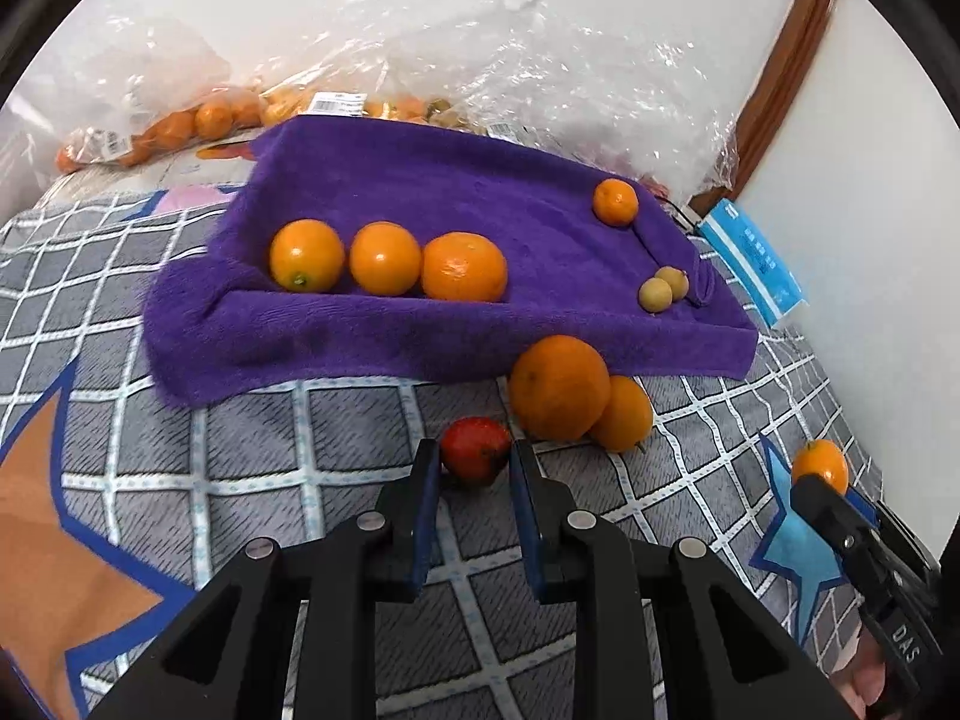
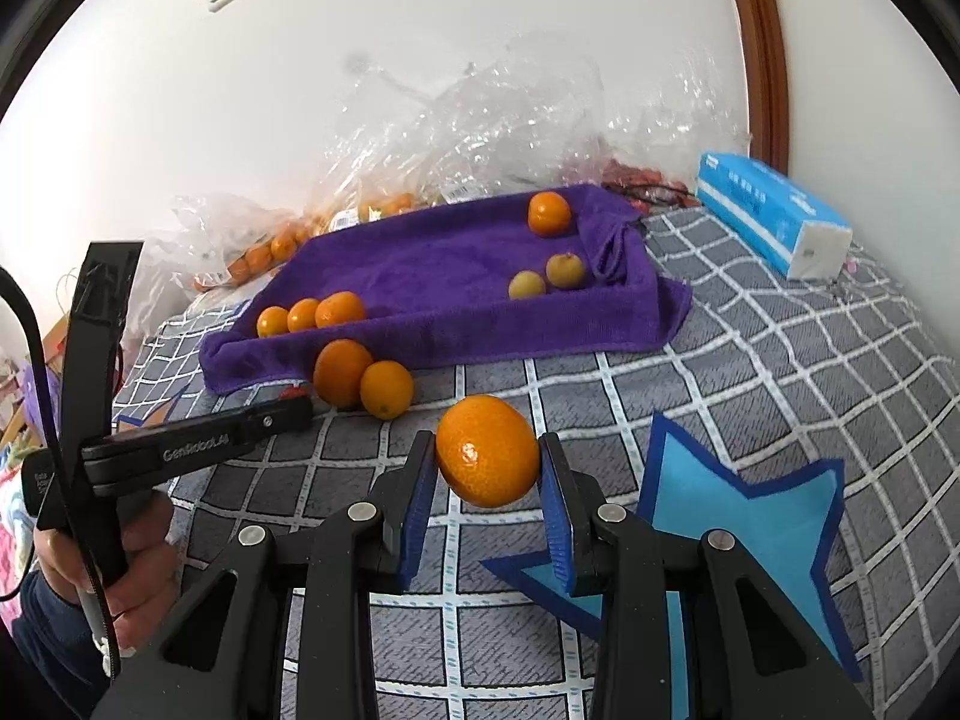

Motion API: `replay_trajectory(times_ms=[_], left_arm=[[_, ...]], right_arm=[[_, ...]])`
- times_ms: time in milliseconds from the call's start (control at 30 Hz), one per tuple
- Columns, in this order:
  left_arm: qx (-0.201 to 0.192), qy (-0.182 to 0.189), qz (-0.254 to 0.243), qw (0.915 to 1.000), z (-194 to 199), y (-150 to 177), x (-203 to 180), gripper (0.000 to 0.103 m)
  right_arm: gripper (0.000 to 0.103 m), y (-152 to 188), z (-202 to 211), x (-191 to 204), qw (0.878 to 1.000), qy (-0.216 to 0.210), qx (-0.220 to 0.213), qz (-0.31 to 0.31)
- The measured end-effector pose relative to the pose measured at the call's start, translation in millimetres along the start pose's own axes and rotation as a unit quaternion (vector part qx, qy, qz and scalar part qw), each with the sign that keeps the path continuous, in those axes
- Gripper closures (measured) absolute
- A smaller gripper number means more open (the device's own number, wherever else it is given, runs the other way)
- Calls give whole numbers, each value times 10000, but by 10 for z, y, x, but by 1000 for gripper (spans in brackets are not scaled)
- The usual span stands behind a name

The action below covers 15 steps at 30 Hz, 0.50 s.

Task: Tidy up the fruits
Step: 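Carry the red tomato and the orange over the purple towel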

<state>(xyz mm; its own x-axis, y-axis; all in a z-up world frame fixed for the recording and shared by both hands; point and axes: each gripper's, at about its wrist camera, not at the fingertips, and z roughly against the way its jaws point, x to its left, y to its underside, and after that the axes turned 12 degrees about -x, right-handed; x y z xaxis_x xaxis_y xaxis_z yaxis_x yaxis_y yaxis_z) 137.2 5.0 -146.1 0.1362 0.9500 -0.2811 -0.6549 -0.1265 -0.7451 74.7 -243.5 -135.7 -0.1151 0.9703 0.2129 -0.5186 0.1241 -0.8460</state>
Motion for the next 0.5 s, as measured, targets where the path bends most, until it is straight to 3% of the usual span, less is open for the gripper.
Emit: replay_trajectory(times_ms=[500], left_arm=[[-339, -211, 171, 9991, 357, -246, 182, 80]], right_arm=[[70, -399, -181, 96, 9998, -64, -55, 192]])
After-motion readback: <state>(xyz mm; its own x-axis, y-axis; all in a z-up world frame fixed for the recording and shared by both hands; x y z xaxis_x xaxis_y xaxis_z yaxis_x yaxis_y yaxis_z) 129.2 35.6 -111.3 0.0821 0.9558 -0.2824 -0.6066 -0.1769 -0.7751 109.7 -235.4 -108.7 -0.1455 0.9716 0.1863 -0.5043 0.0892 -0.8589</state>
